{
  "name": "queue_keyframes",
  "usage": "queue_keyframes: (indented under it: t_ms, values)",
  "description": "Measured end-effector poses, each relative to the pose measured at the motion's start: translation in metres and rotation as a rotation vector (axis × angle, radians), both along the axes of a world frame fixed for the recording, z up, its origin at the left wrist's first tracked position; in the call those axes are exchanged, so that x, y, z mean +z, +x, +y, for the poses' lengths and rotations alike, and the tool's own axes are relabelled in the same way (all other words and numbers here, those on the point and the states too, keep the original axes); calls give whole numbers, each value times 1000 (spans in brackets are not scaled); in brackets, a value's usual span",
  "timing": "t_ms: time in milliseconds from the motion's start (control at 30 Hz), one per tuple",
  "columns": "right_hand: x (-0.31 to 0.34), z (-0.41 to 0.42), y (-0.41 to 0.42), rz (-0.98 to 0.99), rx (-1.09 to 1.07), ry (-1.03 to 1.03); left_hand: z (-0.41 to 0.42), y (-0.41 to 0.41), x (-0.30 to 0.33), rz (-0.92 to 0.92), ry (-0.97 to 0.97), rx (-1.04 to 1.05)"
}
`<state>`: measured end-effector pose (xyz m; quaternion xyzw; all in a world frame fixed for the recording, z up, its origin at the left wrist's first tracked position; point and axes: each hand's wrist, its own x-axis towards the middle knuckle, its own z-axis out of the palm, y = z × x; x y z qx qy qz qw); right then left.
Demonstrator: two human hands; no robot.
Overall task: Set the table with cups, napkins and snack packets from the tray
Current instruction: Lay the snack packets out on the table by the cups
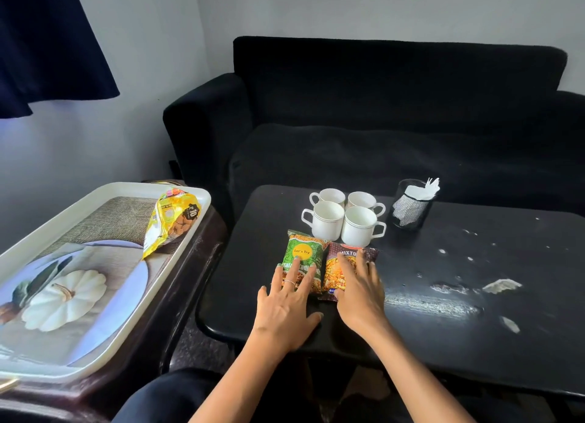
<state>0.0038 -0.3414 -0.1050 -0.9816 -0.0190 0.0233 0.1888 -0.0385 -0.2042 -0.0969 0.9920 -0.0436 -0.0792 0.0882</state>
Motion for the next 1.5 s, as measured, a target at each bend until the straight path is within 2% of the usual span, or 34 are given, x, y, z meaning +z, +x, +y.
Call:
queue_keyframes:
  t_ms: [300,467,633,933,1100,1233,1400,1500]
  values:
    - [10,2,2,6,-35,8,0,0,3,2,-5,36]
    - [32,12,-3,-214,-80,114,-1,-1,13,-90,-60,50]
    - [52,39,-11,-450,-20,363,4,-1,39,-409,-288,189]
    - [74,111,-22,-528,199,591,57,-7,70,-659,-712,517]
    - [75,154,-15,-381,289,657,94,-5,79,-818,-1075,829]
    - [89,200,8,-160,304,573,120,-4,75,-793,-1235,1121]
    - [99,253,28,2,267,435,125,-3,74,-739,-1378,1174]
    - [95,263,32,20,182,438,128,-2,76,-716,-1464,1221]
